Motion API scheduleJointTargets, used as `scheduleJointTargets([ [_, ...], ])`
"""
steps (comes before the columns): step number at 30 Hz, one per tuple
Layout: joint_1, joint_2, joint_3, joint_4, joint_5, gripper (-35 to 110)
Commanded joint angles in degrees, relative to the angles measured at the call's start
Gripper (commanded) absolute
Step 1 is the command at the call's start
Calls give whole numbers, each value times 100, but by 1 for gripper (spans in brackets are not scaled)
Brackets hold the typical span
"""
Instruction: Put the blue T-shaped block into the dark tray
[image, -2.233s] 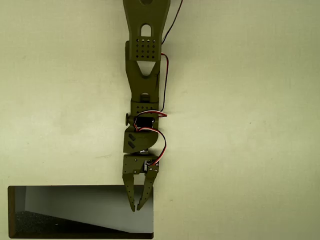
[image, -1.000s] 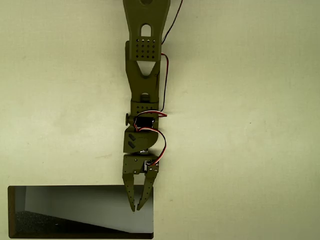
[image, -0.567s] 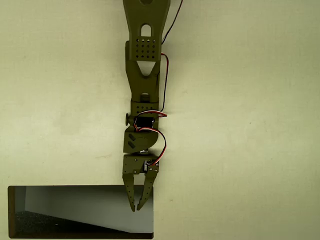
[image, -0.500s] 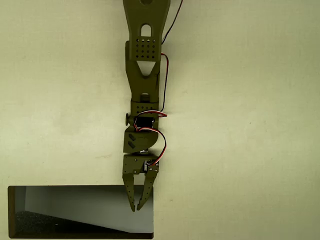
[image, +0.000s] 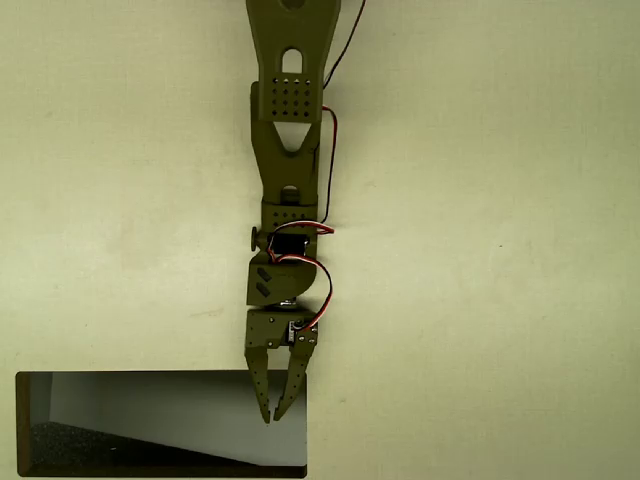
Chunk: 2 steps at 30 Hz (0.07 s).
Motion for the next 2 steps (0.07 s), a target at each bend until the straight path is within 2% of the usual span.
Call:
scheduleJointTargets([
  [1, -62, 0, 9, -158, -9, 1],
  [2, -62, 0, 9, -158, -9, 1],
])
